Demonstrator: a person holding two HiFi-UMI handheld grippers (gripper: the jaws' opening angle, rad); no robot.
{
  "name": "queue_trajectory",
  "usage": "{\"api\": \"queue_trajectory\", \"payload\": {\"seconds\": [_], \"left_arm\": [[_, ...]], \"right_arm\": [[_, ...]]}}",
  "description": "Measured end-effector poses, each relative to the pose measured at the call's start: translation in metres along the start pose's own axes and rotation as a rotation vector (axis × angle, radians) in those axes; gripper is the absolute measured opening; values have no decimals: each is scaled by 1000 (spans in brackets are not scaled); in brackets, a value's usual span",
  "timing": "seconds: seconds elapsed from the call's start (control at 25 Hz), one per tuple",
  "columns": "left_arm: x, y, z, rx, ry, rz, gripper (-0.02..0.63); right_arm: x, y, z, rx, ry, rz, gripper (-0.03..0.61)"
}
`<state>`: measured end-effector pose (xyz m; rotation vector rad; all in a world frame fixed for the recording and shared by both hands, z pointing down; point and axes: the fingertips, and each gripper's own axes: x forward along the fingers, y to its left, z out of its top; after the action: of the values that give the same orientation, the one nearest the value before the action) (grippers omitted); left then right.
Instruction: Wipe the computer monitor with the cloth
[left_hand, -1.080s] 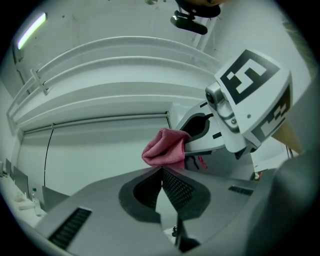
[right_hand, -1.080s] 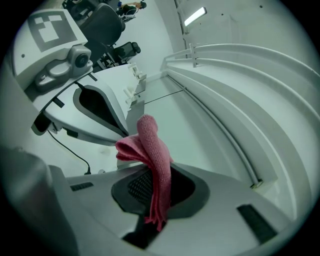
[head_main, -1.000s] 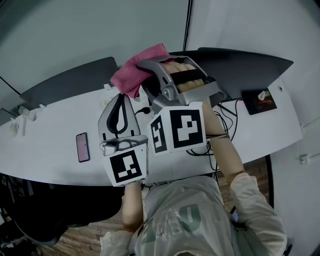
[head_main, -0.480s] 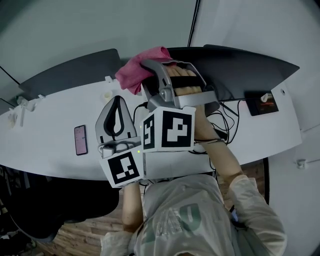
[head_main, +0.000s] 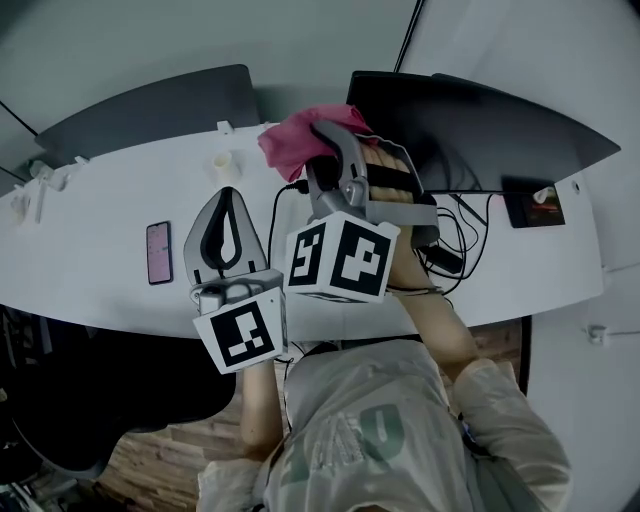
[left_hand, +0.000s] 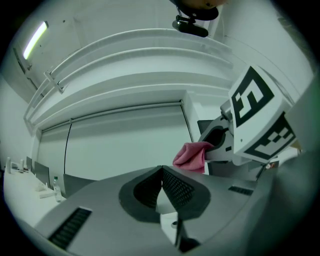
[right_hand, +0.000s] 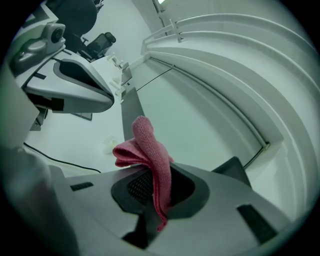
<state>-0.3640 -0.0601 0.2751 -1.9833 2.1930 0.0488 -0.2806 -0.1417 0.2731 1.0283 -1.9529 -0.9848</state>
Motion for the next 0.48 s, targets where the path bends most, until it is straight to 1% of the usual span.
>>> {"api": "queue_trajectory", "payload": {"seconds": [0.36, 0.48], "left_arm": [[-2, -4, -34, -22, 59, -6, 15], [-5, -6, -47, -17, 83, -6, 15]], "right_arm": [[20, 59, -40, 54, 66, 73, 55], [29, 83, -55, 74, 104, 106, 55]]}}
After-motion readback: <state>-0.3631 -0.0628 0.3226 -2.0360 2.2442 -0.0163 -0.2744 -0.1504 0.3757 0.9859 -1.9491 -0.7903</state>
